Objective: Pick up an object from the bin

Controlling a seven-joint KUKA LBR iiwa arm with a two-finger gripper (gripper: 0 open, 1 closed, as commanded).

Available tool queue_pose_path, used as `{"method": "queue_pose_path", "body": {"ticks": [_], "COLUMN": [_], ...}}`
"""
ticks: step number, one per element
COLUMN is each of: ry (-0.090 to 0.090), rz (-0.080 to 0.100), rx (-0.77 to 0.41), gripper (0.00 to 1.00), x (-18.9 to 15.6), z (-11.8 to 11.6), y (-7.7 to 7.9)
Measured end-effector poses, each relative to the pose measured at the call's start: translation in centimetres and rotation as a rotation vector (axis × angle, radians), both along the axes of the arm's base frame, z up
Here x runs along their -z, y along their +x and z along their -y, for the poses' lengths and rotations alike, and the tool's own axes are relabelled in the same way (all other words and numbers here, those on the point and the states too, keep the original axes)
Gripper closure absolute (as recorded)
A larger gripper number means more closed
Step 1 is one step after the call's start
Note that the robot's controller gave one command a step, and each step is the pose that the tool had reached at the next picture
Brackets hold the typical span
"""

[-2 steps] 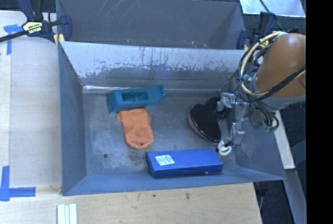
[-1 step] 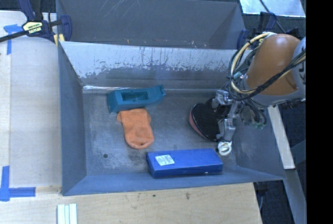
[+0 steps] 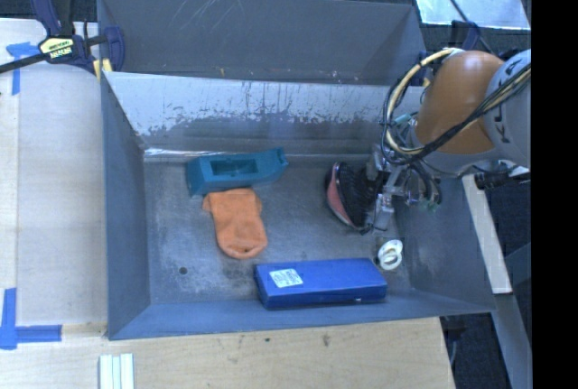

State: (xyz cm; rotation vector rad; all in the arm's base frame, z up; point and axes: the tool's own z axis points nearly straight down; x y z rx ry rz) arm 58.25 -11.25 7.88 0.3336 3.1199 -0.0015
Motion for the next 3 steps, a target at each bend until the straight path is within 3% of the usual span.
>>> {"method": "queue_pose_path", "body": {"ticks": [1,2,3], "ry": [0.0,0.001,0.001], "rz": [0.007,0.0,-0.001], "rx": [0.134,0.133,0.133], "gripper": [1.0,0.0,0.0], "x": [-0.21,0.1,0.14], "z": [-1.29,-1.39,-1.39], "y": [1.09,0.88,0.86]}}
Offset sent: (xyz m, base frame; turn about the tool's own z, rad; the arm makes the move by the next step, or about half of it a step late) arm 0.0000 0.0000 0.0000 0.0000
